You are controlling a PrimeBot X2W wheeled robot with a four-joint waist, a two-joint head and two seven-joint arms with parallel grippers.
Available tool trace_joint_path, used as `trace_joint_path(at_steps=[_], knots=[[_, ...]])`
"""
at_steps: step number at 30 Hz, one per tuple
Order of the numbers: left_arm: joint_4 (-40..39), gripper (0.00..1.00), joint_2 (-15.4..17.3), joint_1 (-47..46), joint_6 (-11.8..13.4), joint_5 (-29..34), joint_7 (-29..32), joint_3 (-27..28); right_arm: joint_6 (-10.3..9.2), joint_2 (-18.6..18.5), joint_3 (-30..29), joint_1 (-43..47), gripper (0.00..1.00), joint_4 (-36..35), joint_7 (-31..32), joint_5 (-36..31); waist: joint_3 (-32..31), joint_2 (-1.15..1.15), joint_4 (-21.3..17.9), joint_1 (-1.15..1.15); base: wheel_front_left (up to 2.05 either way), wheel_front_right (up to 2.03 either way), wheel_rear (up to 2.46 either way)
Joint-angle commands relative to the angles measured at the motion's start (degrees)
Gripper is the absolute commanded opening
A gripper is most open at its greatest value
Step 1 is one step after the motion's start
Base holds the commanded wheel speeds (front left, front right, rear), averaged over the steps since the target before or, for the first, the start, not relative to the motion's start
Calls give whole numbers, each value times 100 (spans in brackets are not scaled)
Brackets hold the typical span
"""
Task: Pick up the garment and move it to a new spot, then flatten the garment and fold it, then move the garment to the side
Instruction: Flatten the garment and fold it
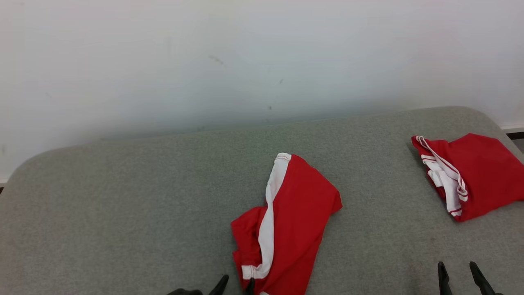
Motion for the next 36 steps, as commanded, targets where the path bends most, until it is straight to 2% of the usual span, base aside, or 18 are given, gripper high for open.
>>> trace_joint_path(at_steps=[1, 14, 15, 16, 19, 21, 22, 31, 36], knots=[[73, 100, -6, -86, -12, 49, 41, -8, -15, -18, -2, -42, 100, -24, -12, 14, 32, 0, -52, 0, 0, 0, 0], [352, 100, -158, -407, -31, -60, 64, -109, -15, -17, -72, -57, 100, -71, -12, -16, 183, 0, -338, 0, 0, 0, 0], [337, 87, -161, -419, -32, -63, 61, -109, -15, -17, -70, -60, 100, -67, -12, -7, 186, 0, -345, 0, 0, 0, 0], [320, 53, -162, -428, -30, -68, 60, -116, -15, -17, -66, -62, 100, -63, -12, 1, 187, 0, -350, 0, 0, 0, 0], [268, 34, -165, -457, -15, -79, 86, -134, -15, -17, -56, -72, 100, -64, -12, 29, 197, 0, -357, 0, 0, 0, 0], [266, 4, -154, -502, -11, -66, 117, -159, -15, -17, -50, -81, 100, -69, -13, 30, 205, 0, -358, 0, 0, 0, 0], [284, 0, -151, -529, -12, -66, 146, -165, -15, -17, -47, -86, 100, -69, -12, 34, 209, 0, -358, 0, 0, 0, 0], [684, 0, -119, -1084, -60, -176, 290, -45, -15, -18, 40, -218, 100, -17, -13, 23, 241, 0, -531, 0, 0, 0, 0], [814, 0, 131, -1888, -50, -141, 301, 249, -15, -18, 88, -302, 100, 7, -12, 14, 280, 0, -755, 0, 0, 0, 0]])
